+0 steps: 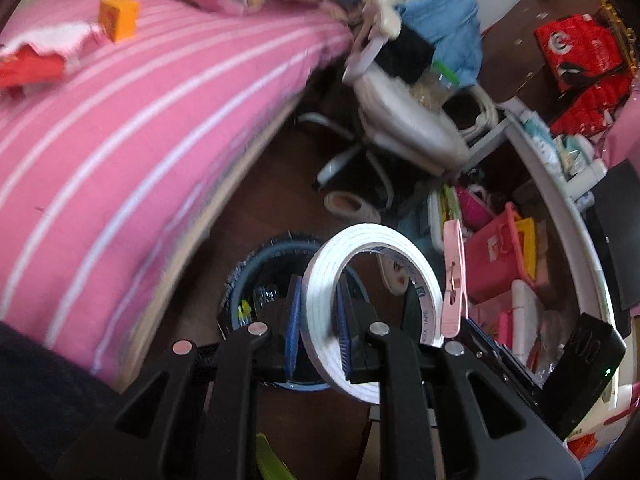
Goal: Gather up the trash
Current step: 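Carry the tape roll and pink clip from the bed over the floor bin, then open both tools to drop the tape roll and clip into the bin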
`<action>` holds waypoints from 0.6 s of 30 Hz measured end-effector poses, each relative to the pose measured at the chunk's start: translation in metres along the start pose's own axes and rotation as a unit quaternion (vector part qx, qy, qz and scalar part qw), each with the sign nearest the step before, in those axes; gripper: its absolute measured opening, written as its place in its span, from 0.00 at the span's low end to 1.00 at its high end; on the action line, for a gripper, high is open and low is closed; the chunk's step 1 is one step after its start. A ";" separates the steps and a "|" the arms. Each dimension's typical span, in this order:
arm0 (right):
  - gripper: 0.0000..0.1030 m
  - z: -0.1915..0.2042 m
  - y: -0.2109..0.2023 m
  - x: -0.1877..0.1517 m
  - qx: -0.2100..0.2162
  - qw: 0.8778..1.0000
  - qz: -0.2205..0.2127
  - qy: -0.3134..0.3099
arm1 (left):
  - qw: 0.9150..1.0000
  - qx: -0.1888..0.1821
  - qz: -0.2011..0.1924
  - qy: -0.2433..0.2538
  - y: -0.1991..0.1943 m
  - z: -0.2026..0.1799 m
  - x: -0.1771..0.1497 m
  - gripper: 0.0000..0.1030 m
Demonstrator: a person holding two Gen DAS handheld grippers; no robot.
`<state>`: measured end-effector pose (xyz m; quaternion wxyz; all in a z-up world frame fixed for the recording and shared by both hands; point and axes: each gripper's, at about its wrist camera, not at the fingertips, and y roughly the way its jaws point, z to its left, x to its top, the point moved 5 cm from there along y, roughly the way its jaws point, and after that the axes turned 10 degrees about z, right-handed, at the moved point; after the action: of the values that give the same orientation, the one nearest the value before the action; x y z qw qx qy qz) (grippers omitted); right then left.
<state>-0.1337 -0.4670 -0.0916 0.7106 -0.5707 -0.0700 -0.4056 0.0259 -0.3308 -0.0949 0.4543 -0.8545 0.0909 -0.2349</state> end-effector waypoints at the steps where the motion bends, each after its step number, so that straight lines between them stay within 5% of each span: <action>1: 0.06 -0.008 0.007 -0.001 0.002 1.000 0.009 0.016 | 1.000 0.002 0.014 -0.005 0.013 0.001 0.001 0.15; 13: 0.08 -0.059 0.068 -0.017 -0.019 0.991 0.078 0.103 | 0.991 0.030 0.132 0.022 0.122 0.004 0.009 0.16; 14: 0.14 -0.062 0.071 -0.017 -0.018 0.990 0.083 0.111 | 0.989 0.020 0.143 0.020 0.130 0.003 0.009 0.20; 15: 0.25 -0.065 0.075 -0.017 -0.014 0.988 0.090 0.121 | 0.988 0.013 0.154 0.016 0.137 0.003 0.009 0.38; 16: 0.50 -0.068 0.079 -0.016 -0.013 0.987 0.094 0.132 | 0.986 0.018 0.164 0.013 0.144 0.004 0.009 0.50; 17: 0.60 -0.069 0.078 -0.015 -0.018 0.986 0.091 0.136 | 0.987 0.024 0.160 0.014 0.147 0.004 0.010 0.63; 18: 0.61 -0.069 0.076 -0.013 -0.027 0.987 0.085 0.137 | 0.987 0.023 0.155 0.018 0.147 0.003 0.011 0.65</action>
<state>-0.1175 -0.5188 -0.1801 0.7294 -0.5329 0.0874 -0.4199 0.0457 -0.4166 -0.2134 0.5032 -0.8150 0.2250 -0.1788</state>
